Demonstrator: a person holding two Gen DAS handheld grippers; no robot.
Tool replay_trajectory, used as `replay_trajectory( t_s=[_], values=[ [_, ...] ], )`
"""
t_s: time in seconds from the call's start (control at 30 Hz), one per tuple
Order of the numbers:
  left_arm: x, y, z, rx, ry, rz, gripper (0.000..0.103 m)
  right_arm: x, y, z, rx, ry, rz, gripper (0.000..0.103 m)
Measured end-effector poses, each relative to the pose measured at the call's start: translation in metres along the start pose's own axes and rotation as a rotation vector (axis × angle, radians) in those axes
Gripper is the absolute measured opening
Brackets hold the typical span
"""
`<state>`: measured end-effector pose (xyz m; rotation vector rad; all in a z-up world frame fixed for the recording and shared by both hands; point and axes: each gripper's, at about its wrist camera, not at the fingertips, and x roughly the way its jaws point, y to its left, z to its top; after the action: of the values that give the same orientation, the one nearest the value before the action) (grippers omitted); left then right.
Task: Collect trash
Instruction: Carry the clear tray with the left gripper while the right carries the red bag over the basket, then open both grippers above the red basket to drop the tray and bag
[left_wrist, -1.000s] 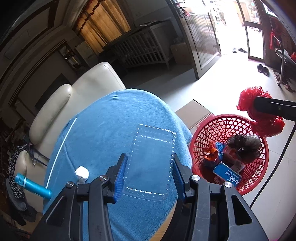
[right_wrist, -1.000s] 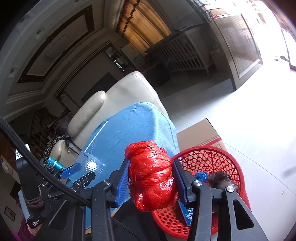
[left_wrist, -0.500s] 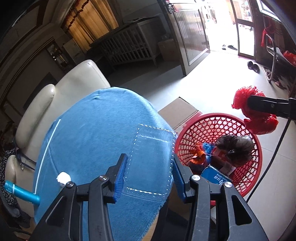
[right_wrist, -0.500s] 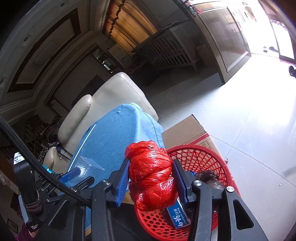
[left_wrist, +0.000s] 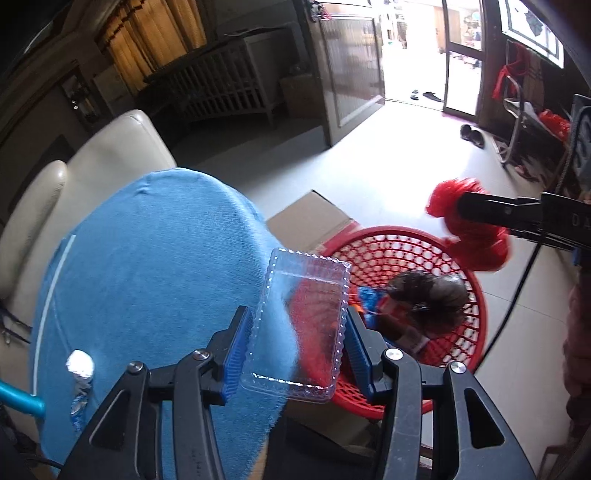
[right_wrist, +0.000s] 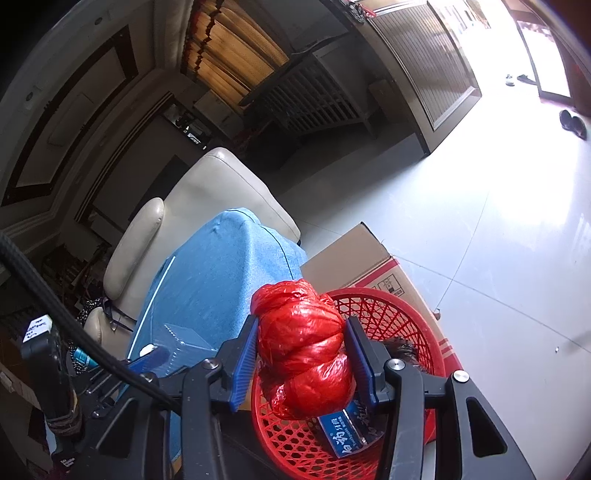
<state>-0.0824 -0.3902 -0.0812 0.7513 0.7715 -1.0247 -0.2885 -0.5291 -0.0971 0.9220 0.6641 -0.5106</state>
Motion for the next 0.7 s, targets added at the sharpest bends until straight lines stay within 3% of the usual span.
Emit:
replay_trajectory(
  t_s=[0.17,0.7],
  values=[
    [0.001,0.002,-0.002,-0.015,0.01,-0.051,0.052,0.002,-0.001,0.001,0.023,0.009,0.008,0.057],
    [-0.006,0.025,-0.02,-0.033,-0.004,0.036,0.052,0.012,0.022,-0.003,-0.02,0.027,0.007,0.057]
  ],
)
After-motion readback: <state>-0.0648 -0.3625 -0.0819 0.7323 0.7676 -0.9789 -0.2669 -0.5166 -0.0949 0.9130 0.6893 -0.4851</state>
